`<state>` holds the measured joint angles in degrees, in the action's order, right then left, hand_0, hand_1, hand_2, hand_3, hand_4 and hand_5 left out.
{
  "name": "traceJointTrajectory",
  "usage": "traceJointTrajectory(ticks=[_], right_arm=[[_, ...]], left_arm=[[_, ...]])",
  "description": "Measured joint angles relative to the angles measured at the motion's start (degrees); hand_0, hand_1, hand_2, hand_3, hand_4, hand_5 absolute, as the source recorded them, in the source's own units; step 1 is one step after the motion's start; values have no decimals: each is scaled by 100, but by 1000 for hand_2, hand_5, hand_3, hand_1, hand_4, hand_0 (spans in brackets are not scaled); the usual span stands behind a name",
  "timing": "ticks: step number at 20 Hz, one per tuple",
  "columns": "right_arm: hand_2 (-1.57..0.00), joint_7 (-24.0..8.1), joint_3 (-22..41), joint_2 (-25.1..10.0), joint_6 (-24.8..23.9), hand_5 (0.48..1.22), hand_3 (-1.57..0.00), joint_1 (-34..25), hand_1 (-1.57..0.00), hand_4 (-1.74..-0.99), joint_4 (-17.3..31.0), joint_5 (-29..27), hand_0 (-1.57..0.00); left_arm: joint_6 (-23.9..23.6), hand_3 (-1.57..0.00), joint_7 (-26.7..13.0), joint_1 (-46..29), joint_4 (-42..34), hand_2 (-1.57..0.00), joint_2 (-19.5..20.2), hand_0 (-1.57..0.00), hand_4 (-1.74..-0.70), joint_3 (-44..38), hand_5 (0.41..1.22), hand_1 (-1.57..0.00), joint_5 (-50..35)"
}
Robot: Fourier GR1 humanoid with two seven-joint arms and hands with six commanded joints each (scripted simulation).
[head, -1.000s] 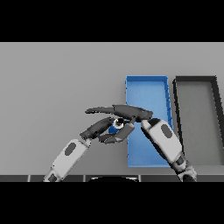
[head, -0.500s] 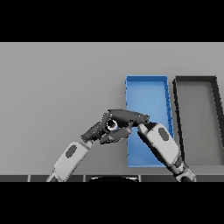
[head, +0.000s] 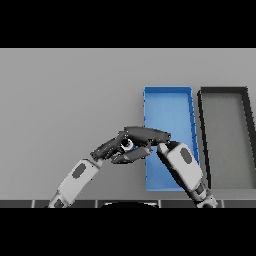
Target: Pick up the blue pipe and place it into the blue bin.
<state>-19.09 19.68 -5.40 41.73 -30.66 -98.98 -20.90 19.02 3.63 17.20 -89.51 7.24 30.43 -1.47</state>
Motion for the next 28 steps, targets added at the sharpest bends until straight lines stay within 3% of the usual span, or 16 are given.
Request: traceJointTrajectory(ticks=[2,3,5,8,14,17,18,20,23,28], right_arm=[[-1561,-114,-34,123,35,1206,-1558,53,-1561,-1482,-43,96,-1561],[-1563,-43,-59,180,58,1209,-1560,92,-1563,-1483,-63,86,-1563],[-1566,-156,-122,272,79,1214,-1564,95,-1566,-1484,-87,26,-1566],[-1568,-141,-206,343,151,1217,-1567,124,-1568,-1484,-119,23,-1568],[-1570,-57,-261,490,112,1220,-1570,157,-1570,-1488,-203,183,-1570],[-1571,-97,-329,596,67,1220,-1571,169,-1571,-1492,-161,116,-1571],[-1571,-335,-381,632,-13,1221,-1571,117,-1571,-1492,-117,-92,-1571],[-1571,-839,-467,654,-271,1221,-1571,-9,-1571,-1492,-87,-1080,-1571],[-1571,-1437,-636,491,-797,1221,-1571,-390,-1571,-1494,-79,-2133,-1571],[-1571,-1520,-893,-26,-1711,1221,-1571,-1438,-1571,-1494,-46,-2869,-1571]], left_arm=[[236,-170,-140,64,45,-419,-21,-501,-1110,-11,1184,-410,59],[317,-136,-109,65,39,-335,17,-401,-1051,-63,1118,-328,94],[272,-86,113,11,35,-214,25,-256,-950,-78,964,-210,305],[80,-44,-200,-26,43,-109,-29,-131,-854,-58,794,-107,436],[56,-11,-295,12,179,-28,-52,-33,-853,-176,623,-27,341],[-7,-5,-763,-149,81,-14,-54,-17,-880,-203,605,-13,230],[-40,-4,-826,-178,46,-11,-89,-13,-881,-183,593,-11,230],[-34,-2,-766,-220,-40,-7,-6,-8,-876,-178,555,-6,257],[-67,-1,-820,-268,-60,-3,1,-4,-868,-133,529,-3,329],[13,0,-880,-280,-35,0,27,-1,-863,-111,498,0,304]])
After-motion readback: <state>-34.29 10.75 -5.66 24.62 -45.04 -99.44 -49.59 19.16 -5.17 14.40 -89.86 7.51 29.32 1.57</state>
